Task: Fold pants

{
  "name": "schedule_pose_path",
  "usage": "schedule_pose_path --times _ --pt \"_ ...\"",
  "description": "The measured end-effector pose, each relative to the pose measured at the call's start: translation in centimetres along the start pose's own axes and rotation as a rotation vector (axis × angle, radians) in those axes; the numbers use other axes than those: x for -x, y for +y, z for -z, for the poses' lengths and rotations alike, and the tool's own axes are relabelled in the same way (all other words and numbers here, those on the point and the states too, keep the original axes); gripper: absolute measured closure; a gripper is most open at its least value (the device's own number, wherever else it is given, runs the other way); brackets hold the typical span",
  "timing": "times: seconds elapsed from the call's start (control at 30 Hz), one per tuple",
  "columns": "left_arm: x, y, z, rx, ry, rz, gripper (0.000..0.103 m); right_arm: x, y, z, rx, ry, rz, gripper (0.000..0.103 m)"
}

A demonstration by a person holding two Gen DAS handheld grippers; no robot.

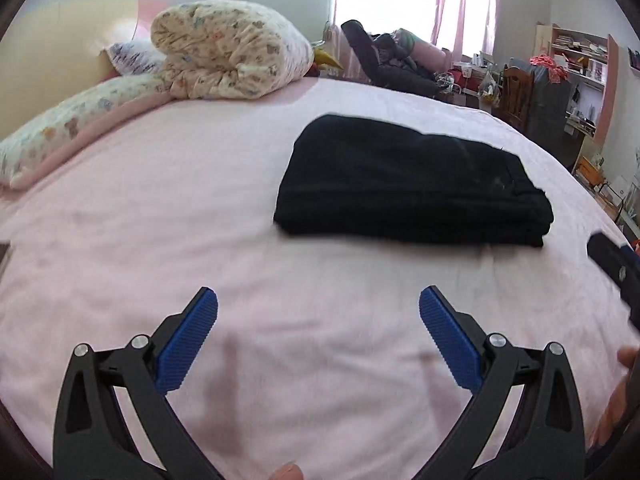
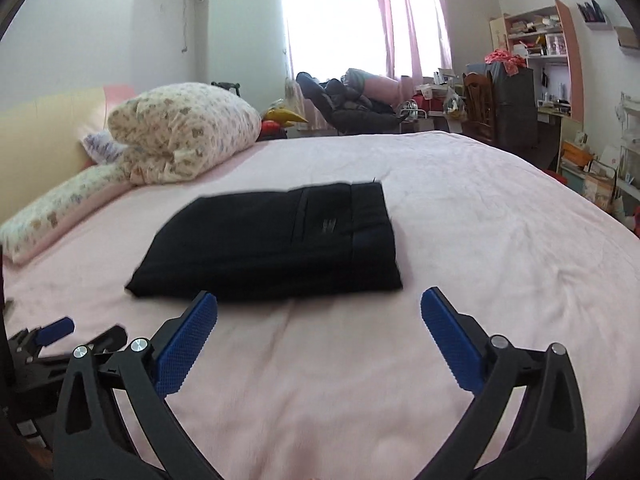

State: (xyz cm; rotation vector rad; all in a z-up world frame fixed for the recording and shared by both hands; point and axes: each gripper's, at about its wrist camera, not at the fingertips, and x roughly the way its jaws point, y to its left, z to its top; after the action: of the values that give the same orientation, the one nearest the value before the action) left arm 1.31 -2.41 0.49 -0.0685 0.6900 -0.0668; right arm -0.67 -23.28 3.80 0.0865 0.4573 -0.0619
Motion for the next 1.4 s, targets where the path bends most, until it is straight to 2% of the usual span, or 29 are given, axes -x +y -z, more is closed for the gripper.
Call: schedule_pose_path --times 0.13,0.23,0.3,0.47,0.6,0.7,0.9,1.0,1.1,1.23,1.4 --pt "-0.7 -0.6 0.7 -0.055 -0.008 -0.035 0.002 -0.2 1.3 1.3 0.067 -0.008 0.026 0.001" --pt "-1.3 -1.0 0.6 -0.085 0.023 -0.019 0.002 -0.6 1.5 1.6 0.077 -0.025 0.028 0.001" --pt "-1.3 -0.8 0.6 -0.073 0.026 0.003 0.002 -0.9 1.3 1.9 0.053 -0.015 0.003 0.001" --pt "-1.1 0.2 0.4 -0.009 0.009 0.035 0.002 -1.6 1.3 2.3 0.048 0.014 0.002 0.001" --pt "-1.0 -0.2 0.2 -0.030 0.002 0.003 0.002 -1.6 0.6 2.4 0.013 0.018 0.005 0.001" --pt "-0.3 -0.3 0.0 -0.050 -0.034 0.008 0.002 -1.4 0.0 2.4 -0.022 0.015 0.014 0.001" --pt "-0.6 -0.7 -0.5 -0.119 -0.039 -0.086 0.002 -1.0 -1.0 2.6 -0.044 0.026 0.025 0.001" --pt "-1.0 -0.3 -0.6 -0.112 -0.020 -0.097 0.002 -0.8 -0.7 2.8 -0.013 0.029 0.038 0.001" --pt "-1.4 0.7 -0.9 -0.074 -0.002 -0.076 0.002 -0.7 -0.2 3.0 0.021 0.024 0.031 0.001" --pt "-2.4 1.6 -0.9 -0.025 0.044 -0.074 0.002 -1.4 0.0 3.1 0.029 0.054 0.028 0.001" --pt "-2.0 1.3 -0.6 -0.033 0.023 -0.088 0.002 -1.7 -0.3 3.2 0.006 0.066 0.022 0.001"
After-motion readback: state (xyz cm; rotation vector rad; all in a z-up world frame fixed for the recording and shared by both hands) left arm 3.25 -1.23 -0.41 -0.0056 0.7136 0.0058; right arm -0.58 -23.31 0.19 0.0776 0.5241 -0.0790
